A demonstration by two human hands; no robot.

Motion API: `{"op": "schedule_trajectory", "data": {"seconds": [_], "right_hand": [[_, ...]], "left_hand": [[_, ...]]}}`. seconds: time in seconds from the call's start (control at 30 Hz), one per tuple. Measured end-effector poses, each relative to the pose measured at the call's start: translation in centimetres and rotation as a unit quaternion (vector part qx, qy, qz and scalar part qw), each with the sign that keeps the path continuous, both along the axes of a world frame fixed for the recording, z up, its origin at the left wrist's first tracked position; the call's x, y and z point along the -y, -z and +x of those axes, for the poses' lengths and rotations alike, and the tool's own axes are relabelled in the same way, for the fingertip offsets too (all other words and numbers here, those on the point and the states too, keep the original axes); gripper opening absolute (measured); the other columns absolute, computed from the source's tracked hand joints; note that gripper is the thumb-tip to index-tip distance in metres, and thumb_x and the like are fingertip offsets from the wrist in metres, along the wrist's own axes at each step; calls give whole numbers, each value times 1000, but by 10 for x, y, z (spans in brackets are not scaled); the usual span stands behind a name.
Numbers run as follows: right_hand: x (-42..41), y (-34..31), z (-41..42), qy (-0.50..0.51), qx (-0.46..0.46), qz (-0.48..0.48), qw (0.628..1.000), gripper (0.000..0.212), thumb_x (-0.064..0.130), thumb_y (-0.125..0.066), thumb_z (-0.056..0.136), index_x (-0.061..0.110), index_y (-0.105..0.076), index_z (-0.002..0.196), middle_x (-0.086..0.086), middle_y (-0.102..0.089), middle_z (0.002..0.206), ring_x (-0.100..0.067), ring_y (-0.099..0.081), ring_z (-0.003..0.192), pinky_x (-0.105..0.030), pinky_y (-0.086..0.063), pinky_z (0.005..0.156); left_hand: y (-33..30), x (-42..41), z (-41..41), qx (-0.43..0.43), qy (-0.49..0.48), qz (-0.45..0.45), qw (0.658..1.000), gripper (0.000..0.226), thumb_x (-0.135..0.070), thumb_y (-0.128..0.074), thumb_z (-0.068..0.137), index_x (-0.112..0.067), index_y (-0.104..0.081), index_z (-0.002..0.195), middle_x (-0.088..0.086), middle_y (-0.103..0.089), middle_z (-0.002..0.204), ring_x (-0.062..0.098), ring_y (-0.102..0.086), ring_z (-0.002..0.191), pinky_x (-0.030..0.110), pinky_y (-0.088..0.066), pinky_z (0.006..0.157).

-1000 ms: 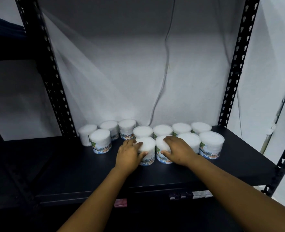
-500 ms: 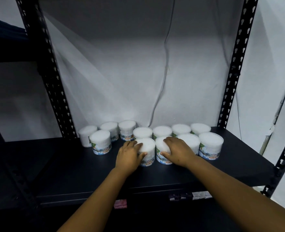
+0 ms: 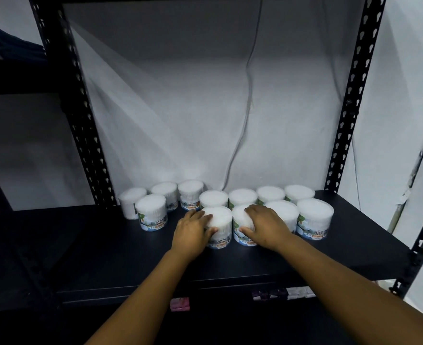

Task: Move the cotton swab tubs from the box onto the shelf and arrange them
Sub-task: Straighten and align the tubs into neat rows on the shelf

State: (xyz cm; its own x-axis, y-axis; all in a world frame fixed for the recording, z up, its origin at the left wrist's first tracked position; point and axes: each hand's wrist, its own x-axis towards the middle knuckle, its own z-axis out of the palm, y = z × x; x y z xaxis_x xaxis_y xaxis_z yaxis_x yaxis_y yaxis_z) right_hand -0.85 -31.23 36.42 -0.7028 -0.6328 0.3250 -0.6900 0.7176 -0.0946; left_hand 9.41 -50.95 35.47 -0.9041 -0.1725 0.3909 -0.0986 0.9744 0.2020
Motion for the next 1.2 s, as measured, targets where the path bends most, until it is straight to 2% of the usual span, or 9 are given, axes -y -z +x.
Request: {"op": "schedule_trajectory", "data": {"seconds": [0.17,0.4,0.63,0.8,0.93,1.03,1.2], "right_hand": [[-2,1,1,-4,9,0,1000,58,49,-56,87,12,-47,131,-8,-49,137,-25,-44,126,-34,-34,106],[-2,1,0,-6,10,-14,1000,52,47,-57,87,11,-52,124,-8,-55,129,-25,-49,119,-33,-38,99],[-3,3,1,-5,10,-7,1000,56,48,-56,87,11,-49,129,-9,-50,135,-25,-45,125,-33,-34,105],[-3,2,2,-3,11,-9,1000,54,46,-57,88,11,-50,128,-9,-52,134,-26,-46,124,-33,-35,104],[-2,1,4,2,10,-4,1000,56,46,-56,88,10,-49,130,-10,-50,136,-26,-44,126,-34,-34,106],[-2,2,4,6,5,-7,1000,53,47,-56,88,10,-51,126,-9,-53,130,-26,-47,121,-34,-36,102],[-2,1,4,7,6,-16,1000,49,47,-59,86,10,-54,117,-8,-58,118,-25,-51,110,-33,-40,92]], "left_hand": [[-2,-7,0,-5,-28,5,1000,60,-55,-53,88,-23,-45,138,4,-41,143,22,-33,134,35,-29,106],[0,-4,-1,12,8,25,1000,51,-44,-49,94,-20,-47,139,6,-39,148,21,-31,138,32,-27,112],[0,-6,0,0,-26,12,1000,54,-55,-51,89,-25,-49,135,4,-43,138,22,-36,129,35,-33,104],[-1,-3,0,13,-10,31,999,50,-46,-50,94,-23,-48,137,5,-41,146,22,-34,135,33,-29,110],[-1,-4,2,10,-14,15,1000,55,-50,-49,92,-22,-44,140,5,-38,148,22,-31,137,34,-28,110],[0,-5,2,8,-22,13,1000,60,-55,-50,90,-24,-42,141,4,-36,148,22,-29,137,36,-28,109],[-1,-5,1,21,-10,24,999,52,-48,-48,94,-25,-45,140,5,-37,150,22,-29,138,34,-25,111]]}}
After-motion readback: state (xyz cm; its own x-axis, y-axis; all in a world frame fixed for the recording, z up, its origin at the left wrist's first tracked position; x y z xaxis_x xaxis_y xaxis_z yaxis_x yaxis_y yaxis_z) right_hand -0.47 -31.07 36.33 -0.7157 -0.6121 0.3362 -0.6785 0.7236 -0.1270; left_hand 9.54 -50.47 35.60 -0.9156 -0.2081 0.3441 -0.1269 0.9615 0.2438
